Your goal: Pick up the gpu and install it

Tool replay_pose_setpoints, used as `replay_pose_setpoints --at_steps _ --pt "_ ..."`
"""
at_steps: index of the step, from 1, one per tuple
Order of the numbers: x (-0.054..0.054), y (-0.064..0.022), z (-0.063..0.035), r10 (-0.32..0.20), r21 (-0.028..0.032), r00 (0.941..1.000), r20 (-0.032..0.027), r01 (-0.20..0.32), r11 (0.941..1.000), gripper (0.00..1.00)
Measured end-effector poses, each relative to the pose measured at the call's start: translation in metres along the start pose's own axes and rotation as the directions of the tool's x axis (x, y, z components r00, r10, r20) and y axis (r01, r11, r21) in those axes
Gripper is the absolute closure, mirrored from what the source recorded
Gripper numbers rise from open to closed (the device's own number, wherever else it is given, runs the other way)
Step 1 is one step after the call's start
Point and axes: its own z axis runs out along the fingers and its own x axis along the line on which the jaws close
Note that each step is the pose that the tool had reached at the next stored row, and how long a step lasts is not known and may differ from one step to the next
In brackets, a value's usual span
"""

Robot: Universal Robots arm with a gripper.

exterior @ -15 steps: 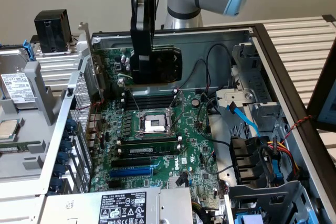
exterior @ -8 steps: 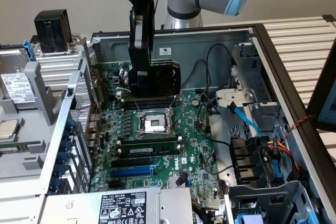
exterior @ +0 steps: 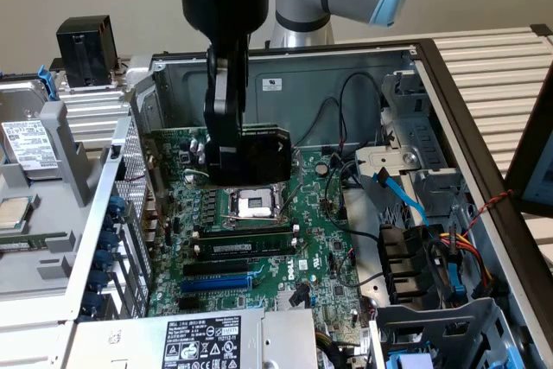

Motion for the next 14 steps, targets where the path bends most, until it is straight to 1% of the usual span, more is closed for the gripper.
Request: replay_pose_setpoints --at_steps 3,8,13,14 --pt "0.003 0.0004 0.0056 0.0 -0.0015 1.0 -0.0001 0.0 1.0 0.73" --pt "0.003 0.0003 0.0147 -0.011 -0.0015 0.9999 -0.0007 0.011 0.9999 0.73" --pt "0.0 0.0053 0.0209 -0.018 -0.002 0.9998 0.0051 0.018 0.9998 0.73" --pt "0.0 0.0058 0.0221 -0.019 -0.0019 0.9998 0.0055 0.019 0.9998 0.73"
